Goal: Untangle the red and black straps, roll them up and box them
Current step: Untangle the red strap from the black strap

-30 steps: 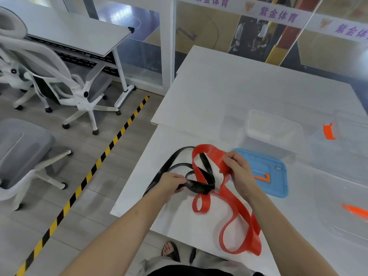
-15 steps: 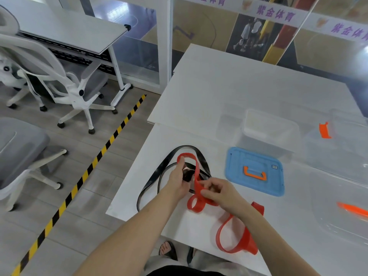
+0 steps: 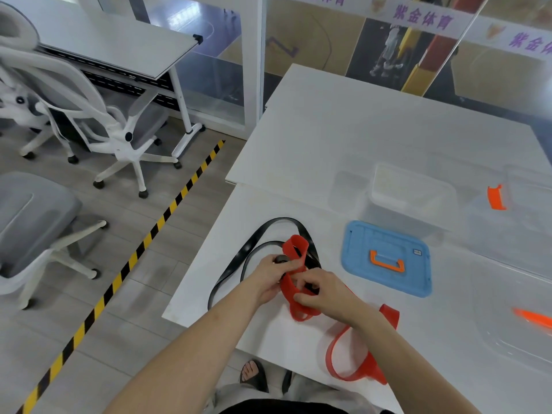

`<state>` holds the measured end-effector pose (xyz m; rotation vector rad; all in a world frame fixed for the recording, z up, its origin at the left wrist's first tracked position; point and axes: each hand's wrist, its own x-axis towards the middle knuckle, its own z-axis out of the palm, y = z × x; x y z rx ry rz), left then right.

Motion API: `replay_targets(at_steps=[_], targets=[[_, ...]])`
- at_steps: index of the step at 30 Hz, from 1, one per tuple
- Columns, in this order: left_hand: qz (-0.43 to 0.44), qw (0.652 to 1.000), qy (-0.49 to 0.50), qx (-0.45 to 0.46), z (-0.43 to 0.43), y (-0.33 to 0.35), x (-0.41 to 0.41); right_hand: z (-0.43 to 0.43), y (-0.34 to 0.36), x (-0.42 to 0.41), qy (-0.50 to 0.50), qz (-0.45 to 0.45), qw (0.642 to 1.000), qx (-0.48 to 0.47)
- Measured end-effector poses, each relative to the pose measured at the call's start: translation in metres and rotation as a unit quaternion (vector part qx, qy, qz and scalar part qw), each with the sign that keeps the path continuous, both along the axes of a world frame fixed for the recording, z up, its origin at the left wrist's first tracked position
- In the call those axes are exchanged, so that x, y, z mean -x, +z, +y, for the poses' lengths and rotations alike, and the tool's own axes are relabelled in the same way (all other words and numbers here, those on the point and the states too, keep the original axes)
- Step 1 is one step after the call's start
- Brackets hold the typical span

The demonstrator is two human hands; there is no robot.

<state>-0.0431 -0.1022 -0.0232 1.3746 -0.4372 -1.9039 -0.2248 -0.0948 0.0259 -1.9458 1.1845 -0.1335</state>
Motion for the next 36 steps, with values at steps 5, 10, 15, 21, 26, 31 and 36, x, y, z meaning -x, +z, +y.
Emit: replay_targets(at_steps=[5, 10, 15, 21, 26, 31, 36], targets=[[-0.036, 0.999, 0.031, -0.008, 0.000, -0.006, -0.003, -0.003, -0.013, 0.003, -0.090, -0.060, 0.990, -0.087], [-0.022, 0.999, 0.049, -0.001, 0.002, -0.007, -0.011, -0.013, -0.036, -0.003, -0.209, -0.035, 0.977, -0.010], [-0.050, 0.996, 0.070, 0.013, 0.005, -0.009, -0.021, -0.026, -0.044, -0.012, -0.143, 0.057, 0.987, -0.050], [-0.258, 0.962, 0.047, 0.070, 0.024, -0.017, -0.039, -0.048, -0.047, -0.003, -0.147, 0.056, 0.988, -0.001], [-0.343, 0.935, 0.037, 0.089, 0.037, -0.023, -0.059, -0.063, -0.042, -0.018, -0.245, -0.005, 0.968, 0.057], [-0.324, 0.939, -0.021, 0.109, 0.060, -0.026, -0.059, -0.082, -0.047, -0.051, -0.258, -0.054, 0.965, 0.018], [-0.322, 0.940, -0.007, 0.115, 0.070, -0.025, -0.061, -0.075, -0.071, -0.044, -0.180, 0.050, 0.981, 0.047]])
